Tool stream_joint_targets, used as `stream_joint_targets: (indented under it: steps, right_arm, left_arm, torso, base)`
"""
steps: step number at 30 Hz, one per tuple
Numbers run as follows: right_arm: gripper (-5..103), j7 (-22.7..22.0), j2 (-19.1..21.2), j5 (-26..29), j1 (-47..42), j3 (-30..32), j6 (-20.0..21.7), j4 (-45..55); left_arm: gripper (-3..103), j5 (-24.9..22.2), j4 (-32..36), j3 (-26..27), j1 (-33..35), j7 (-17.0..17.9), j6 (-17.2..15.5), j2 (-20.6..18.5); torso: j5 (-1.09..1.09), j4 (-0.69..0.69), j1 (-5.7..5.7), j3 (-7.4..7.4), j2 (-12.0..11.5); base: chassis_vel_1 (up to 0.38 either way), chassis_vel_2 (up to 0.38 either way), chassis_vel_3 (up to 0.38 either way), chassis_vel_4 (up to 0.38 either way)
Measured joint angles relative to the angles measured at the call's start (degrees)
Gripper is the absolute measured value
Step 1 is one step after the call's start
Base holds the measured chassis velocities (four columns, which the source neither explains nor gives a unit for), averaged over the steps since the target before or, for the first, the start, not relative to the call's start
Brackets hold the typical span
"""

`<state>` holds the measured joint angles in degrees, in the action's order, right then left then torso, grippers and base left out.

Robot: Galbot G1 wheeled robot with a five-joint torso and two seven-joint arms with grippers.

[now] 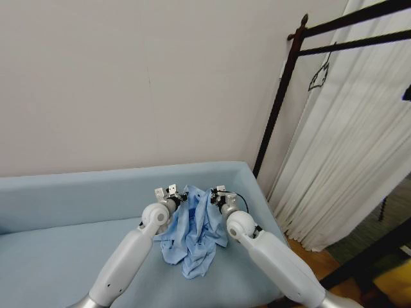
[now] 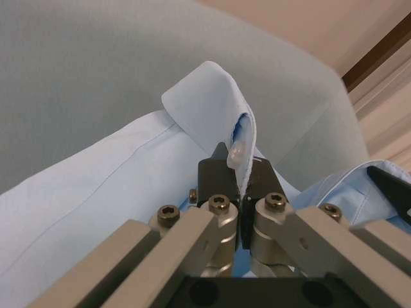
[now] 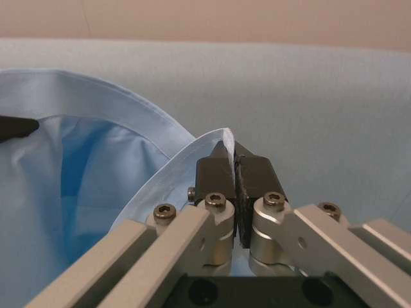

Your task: Pick up the clothes from the sofa and hang them on the clothes hanger.

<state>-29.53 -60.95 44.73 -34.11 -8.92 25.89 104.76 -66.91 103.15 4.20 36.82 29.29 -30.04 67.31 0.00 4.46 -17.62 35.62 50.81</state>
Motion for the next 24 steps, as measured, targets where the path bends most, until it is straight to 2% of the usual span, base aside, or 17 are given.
stream_joint_targets:
  steps: [7, 18, 20, 22, 24]
  right_arm:
    - [3, 0.64, 0.89, 0.09, 0.91, 1.08, 0.37, 2.85]
    - [2, 3.98, 4.89, -0.13, -1.00, 3.35, 0.41, 6.57]
    - [13, 4.55, 4.93, -0.95, -2.46, 3.45, 0.42, 6.79]
    - [13, 4.63, 4.88, -1.33, -2.96, 3.45, 0.41, 6.79]
    - [24, 4.66, 4.87, -1.72, -3.88, 3.21, 0.41, 6.96]
  left_arm:
    - [0, 1.72, 2.43, 0.66, -0.19, -0.58, 1.48, -1.82]
    - [0, 1.65, 3.82, 0.22, -2.98, -1.33, 2.42, -3.61]
    - [0, 1.57, 3.76, -0.31, -3.53, -1.44, 2.42, -3.21]
    - [0, 1.55, 3.57, -0.54, -3.75, -1.45, 2.42, -3.05]
    - [0, 1.54, 3.11, -0.88, -4.04, -1.67, 2.42, -2.91]
  torso:
    - [0.00, -0.01, 0.00, 0.00, 0.00]
    - [0.00, 0.01, 0.00, 0.00, 0.00]
    - [0.00, 0.01, 0.00, 0.00, 0.00]
    - [0.01, 0.01, 0.00, 0.00, 0.00]
    - [0.01, 0.00, 0.00, 0.00, 0.00]
  base:
    - [0.000, 0.000, 0.000, 0.000]
    - [0.000, 0.000, 0.000, 0.000]
    - [0.000, 0.000, 0.000, 0.000]
    - [0.000, 0.000, 0.000, 0.000]
    - [0.000, 0.000, 0.000, 0.000]
